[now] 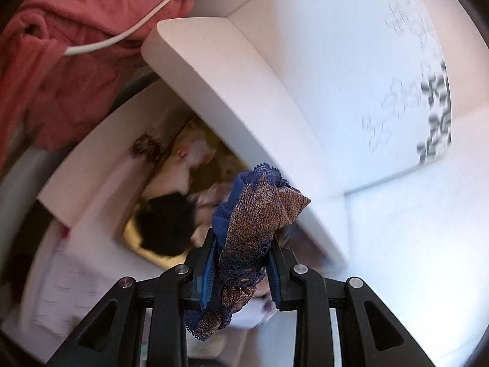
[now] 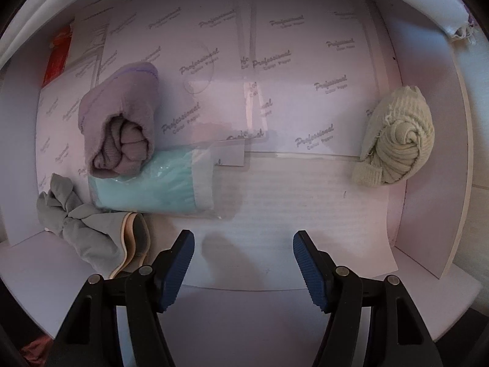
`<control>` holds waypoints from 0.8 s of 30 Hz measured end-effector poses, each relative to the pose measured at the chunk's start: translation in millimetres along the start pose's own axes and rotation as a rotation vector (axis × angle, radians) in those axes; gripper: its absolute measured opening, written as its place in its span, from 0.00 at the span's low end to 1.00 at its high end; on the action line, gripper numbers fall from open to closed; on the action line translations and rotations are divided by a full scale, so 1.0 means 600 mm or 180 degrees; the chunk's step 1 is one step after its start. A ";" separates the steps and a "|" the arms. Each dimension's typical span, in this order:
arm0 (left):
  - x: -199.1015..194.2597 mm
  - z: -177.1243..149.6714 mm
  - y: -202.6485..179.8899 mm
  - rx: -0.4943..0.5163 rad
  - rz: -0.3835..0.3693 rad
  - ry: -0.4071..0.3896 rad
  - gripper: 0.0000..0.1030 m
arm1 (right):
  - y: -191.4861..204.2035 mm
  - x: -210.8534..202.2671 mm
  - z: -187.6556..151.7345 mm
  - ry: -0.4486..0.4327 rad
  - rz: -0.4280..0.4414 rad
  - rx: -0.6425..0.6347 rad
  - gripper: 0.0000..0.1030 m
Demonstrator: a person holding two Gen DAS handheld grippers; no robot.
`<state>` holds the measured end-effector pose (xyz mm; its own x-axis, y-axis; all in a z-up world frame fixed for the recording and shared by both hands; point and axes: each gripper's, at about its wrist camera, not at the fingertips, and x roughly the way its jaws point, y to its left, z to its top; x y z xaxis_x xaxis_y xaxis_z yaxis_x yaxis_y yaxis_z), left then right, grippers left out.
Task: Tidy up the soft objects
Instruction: 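Carry the dark lace garment into the gold tray and open the left tool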
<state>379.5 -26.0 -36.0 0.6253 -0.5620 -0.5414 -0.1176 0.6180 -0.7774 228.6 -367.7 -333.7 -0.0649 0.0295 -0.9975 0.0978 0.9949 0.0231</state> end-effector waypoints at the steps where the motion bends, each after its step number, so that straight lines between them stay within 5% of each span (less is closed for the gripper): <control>1: 0.008 0.003 0.001 -0.0067 -0.0034 -0.0022 0.28 | 0.001 0.000 0.000 0.0000 0.0015 -0.0005 0.66; 6: 0.066 0.003 0.024 -0.0337 -0.0154 -0.0015 0.28 | 0.010 -0.001 0.000 0.0011 0.0084 -0.0019 0.66; 12: 0.118 -0.014 0.057 -0.0391 0.0059 0.0091 0.28 | 0.019 -0.001 0.000 0.0028 0.0165 -0.0031 0.66; 24: 0.199 -0.044 0.047 0.0158 0.0651 0.0314 0.28 | 0.035 0.002 -0.001 0.0024 0.0219 -0.0024 0.66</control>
<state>430.2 -90.4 -130.9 0.5136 -0.4718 -0.7167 -0.1946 0.7495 -0.6328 230.2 -346.6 -334.1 -0.0657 0.0985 -0.9930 0.0946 0.9912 0.0920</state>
